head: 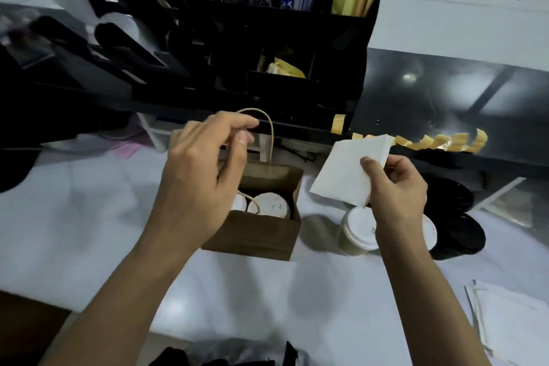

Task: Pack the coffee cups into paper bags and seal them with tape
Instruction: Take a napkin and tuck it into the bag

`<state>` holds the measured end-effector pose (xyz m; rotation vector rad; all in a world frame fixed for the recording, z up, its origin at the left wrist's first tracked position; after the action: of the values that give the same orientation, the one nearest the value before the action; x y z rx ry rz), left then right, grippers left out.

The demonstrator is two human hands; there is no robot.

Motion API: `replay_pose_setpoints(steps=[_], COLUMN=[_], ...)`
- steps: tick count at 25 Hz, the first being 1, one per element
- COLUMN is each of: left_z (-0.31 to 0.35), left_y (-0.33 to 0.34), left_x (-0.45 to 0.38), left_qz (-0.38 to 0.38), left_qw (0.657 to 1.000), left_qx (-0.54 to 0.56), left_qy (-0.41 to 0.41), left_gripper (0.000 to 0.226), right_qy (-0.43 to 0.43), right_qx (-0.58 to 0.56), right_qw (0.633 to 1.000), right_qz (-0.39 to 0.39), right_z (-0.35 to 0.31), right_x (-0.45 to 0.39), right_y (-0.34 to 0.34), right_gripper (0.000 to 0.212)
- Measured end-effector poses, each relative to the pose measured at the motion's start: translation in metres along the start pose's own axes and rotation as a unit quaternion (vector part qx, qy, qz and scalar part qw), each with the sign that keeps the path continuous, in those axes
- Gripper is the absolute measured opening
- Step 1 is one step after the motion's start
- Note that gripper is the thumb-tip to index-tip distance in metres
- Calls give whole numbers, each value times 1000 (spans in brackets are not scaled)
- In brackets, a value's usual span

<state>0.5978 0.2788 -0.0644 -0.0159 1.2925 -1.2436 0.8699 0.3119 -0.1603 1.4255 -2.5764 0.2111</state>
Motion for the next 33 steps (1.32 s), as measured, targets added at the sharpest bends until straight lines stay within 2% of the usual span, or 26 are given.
replay_pose_setpoints(steps=[4,8,10,12,15,20,23,25,27,29,33], left_z=[-59,-101,-112,-118,-126,-144,-147,-147,-147,-149,-148], left_y=[4,27,33,35,35,40,42,42,43,44,46], left_x=[16,39,49,52,56,69,75,77,78,79,78], left_qz=[-46,-184,-234,-251,-279,-330,-327,-318,-314,-309,-300], left_qw=[995,975,963,961,954,937,935,935,935,934,935], left_qx=[-8,-55,-61,-56,-58,-9,55,85,105,118,135], left_qy=[-82,-113,-117,-104,-95,-112,-129,-130,-131,-134,-130], left_gripper=[17,8,11,22,37,66,69,71,72,72,72], right_qy=[-100,-148,-167,-182,-223,-300,-289,-262,-245,-230,-186], right_qx=[58,105,154,229,354,549,626,666,680,673,625], right_qw=[993,983,971,949,891,730,658,625,615,623,679], right_qz=[-4,-38,-70,-113,-175,-273,-301,-312,-317,-326,-336], right_z=[-7,-6,-4,-1,3,18,38,51,58,59,45], right_x=[22,43,52,57,60,62,59,56,53,52,54], right_y=[34,65,83,101,128,176,196,204,206,204,190], right_gripper=[13,14,15,18,15,9,11,13,17,20,29])
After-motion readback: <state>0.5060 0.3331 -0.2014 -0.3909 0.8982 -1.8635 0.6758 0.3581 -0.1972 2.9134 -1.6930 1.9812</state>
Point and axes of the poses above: each hand's wrist, its own x-axis away from the middle knuckle, its own y-axis out of the palm, z = x × y, the point moved 6 cm from there along -x, towards the middle knuckle, and after that the axes turned 12 degrees about y, right-handed, at the moved point
